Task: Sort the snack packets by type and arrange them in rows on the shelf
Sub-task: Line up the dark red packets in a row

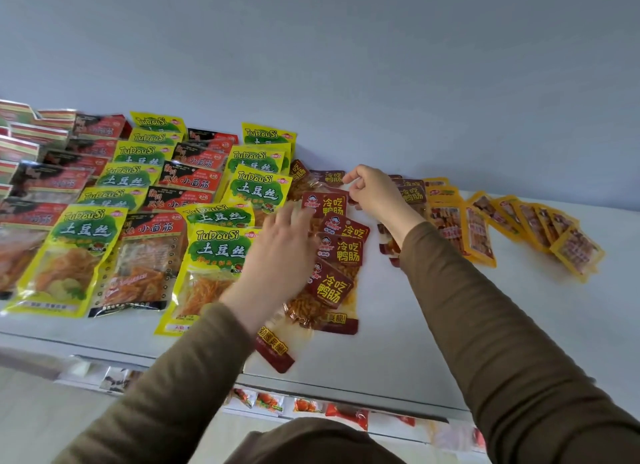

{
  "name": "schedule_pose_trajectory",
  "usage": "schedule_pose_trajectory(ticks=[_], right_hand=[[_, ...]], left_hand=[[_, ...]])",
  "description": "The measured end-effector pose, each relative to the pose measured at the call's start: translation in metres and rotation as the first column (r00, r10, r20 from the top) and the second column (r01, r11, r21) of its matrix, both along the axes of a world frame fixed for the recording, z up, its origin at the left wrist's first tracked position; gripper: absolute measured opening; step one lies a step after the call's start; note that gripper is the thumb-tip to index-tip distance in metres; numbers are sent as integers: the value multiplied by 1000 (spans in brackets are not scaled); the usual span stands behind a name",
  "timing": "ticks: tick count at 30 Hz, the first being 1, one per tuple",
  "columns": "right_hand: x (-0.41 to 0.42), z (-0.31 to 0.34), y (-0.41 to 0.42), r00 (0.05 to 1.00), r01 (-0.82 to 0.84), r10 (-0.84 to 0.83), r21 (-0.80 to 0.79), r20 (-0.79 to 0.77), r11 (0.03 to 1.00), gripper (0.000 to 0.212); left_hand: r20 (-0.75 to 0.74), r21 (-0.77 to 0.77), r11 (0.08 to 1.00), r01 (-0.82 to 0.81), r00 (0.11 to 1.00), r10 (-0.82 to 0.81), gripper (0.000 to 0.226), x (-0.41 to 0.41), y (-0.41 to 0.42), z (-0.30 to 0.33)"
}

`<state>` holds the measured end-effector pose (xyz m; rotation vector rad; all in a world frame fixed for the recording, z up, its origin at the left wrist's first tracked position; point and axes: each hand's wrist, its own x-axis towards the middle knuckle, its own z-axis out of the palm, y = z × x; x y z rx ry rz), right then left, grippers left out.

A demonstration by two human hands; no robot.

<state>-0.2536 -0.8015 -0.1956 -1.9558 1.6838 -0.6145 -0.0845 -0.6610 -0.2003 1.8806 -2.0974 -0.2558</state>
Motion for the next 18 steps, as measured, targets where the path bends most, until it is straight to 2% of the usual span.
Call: schedule_pose_trajectory(ticks=[3, 8, 12, 16, 18], right_hand=[[-1, 5, -2, 1000, -22, 21, 99, 12, 995, 30], [-6, 9, -2, 995, -76, 73, 42, 63, 996, 30], [-11, 3, -4, 994, -65, 64, 8, 92, 998, 25], [-13, -1, -5, 992, -71, 71, 1, 102, 997, 24], [-14, -2, -6, 991, -71, 70, 4, 112, 997, 24]], left_hand=[[82, -79, 996, -34, 996, 40, 48, 17, -68, 25], [251, 64, 992, 111, 960, -124, 50, 42, -157, 33], [327, 104, 971, 217, 914, -239, 51, 48, -188, 22], [388, 127, 969, 213, 888, -247, 46, 42, -201, 16], [416, 117, 971, 208, 878, -238, 37, 40, -203, 15]])
